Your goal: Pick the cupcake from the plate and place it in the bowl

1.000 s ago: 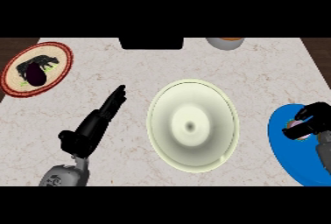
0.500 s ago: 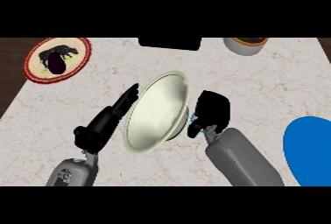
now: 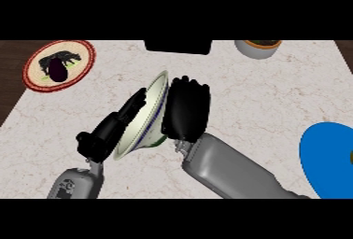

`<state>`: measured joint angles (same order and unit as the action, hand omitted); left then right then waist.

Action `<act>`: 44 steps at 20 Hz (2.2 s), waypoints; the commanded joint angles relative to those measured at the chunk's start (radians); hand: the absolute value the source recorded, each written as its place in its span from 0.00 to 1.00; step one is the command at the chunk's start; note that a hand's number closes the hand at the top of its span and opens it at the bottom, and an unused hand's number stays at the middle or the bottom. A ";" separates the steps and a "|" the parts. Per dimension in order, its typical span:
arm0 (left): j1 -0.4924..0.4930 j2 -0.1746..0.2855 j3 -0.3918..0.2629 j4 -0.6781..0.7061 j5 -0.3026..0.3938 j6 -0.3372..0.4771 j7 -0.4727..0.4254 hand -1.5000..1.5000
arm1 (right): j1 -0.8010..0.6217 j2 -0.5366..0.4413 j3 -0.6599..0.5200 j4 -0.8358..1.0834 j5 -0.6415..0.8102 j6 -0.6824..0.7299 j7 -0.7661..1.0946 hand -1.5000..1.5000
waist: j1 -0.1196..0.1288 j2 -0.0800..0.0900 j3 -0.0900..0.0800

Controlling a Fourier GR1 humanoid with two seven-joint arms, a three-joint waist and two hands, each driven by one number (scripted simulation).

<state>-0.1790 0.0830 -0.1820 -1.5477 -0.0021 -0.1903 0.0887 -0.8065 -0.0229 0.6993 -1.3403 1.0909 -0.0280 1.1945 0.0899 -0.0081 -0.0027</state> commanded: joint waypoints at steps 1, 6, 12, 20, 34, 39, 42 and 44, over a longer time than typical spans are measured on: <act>0.006 0.002 0.006 0.011 -0.005 0.004 -0.009 0.50 | -0.088 0.022 0.029 -0.065 0.049 -0.129 0.284 1.00 | -0.013 0.000 0.001; 0.018 -0.001 0.007 0.003 -0.010 0.011 -0.023 0.50 | -0.089 0.022 -0.021 0.002 0.090 -0.140 0.292 1.00 | -0.029 0.005 0.001; 0.020 0.012 0.031 -0.017 -0.004 0.017 -0.011 0.50 | -0.043 0.022 -0.031 0.042 0.202 -0.056 0.292 1.00 | -0.064 0.000 0.001; 0.058 0.018 0.044 -0.031 0.008 0.010 -0.018 0.50 | 0.026 0.022 -0.119 0.069 0.318 -0.012 0.225 1.00 | -0.085 0.005 0.002; 0.038 -0.009 0.037 -0.013 -0.035 0.043 -0.028 0.50 | 0.219 0.022 -0.320 0.061 0.024 -0.291 -0.094 0.00 | -0.087 0.010 0.003; 0.051 0.015 0.062 -0.012 -0.004 0.012 -0.024 0.50 | 0.184 0.023 -0.377 -0.013 0.109 -0.397 -0.037 0.00 | -0.092 0.007 0.003; 0.059 0.010 0.050 -0.028 -0.011 0.014 -0.020 0.50 | 0.242 0.023 -0.422 -0.113 0.176 -0.447 -0.012 0.00 | -0.107 0.001 0.003; 0.062 0.002 0.063 -0.034 -0.004 0.028 -0.015 0.50 | 0.269 0.023 -0.474 -0.183 0.158 -0.453 -0.022 0.00 | -0.109 0.001 0.003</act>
<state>-0.1226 0.0880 -0.1267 -1.5792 -0.0085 -0.1684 0.0749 -0.5622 -0.0072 0.2895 -1.4180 1.2299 -0.3826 1.0574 -0.0089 -0.0044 0.0003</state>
